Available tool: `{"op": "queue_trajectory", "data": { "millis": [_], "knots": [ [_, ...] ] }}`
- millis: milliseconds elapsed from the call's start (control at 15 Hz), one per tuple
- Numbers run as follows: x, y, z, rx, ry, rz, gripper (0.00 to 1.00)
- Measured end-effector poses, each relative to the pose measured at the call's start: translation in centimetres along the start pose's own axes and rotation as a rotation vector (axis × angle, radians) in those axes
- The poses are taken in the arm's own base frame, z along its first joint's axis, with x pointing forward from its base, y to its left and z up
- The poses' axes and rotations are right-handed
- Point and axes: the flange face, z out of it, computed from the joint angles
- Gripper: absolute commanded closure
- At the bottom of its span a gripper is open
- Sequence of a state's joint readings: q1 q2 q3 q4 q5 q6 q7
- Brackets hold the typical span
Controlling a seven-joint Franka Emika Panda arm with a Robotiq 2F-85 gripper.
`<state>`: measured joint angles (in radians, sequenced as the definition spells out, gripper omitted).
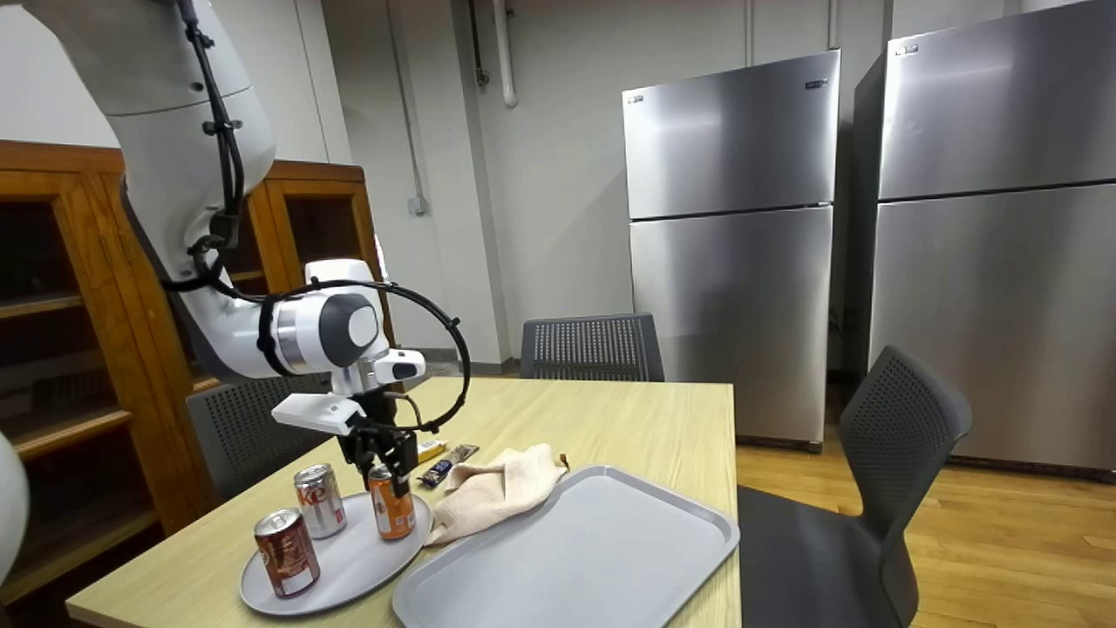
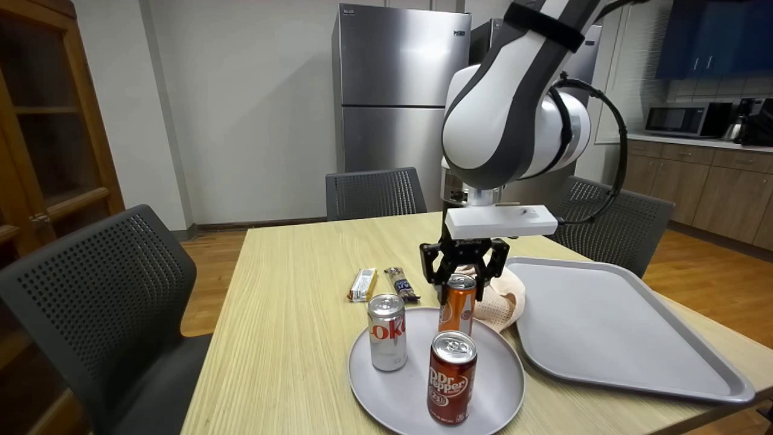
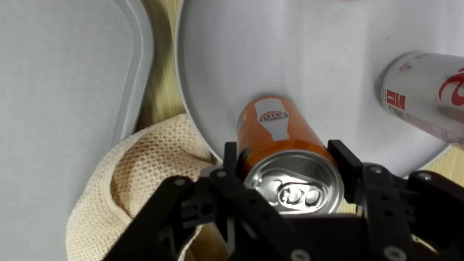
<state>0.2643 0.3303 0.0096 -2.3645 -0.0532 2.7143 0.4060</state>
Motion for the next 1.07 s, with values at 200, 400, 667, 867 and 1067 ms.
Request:
{"op": "queue_trajectory", "data": {
  "millis": [200,400,667,867,1067],
  "knots": [
    [0.6,0.1,-1.6,0.008,0.035,-0.006,0.62],
    [1.4,1.0,-3.6,0.014,0.074,-0.008,0.62],
    [2.8,4.1,-5.3,0.014,0.107,-0.006,0.62],
    [3.8,7.5,-5.9,0.006,0.122,-0.005,0.62],
    [4.5,11.1,-6.3,-0.004,0.136,0.0,0.62]
  ]
}}
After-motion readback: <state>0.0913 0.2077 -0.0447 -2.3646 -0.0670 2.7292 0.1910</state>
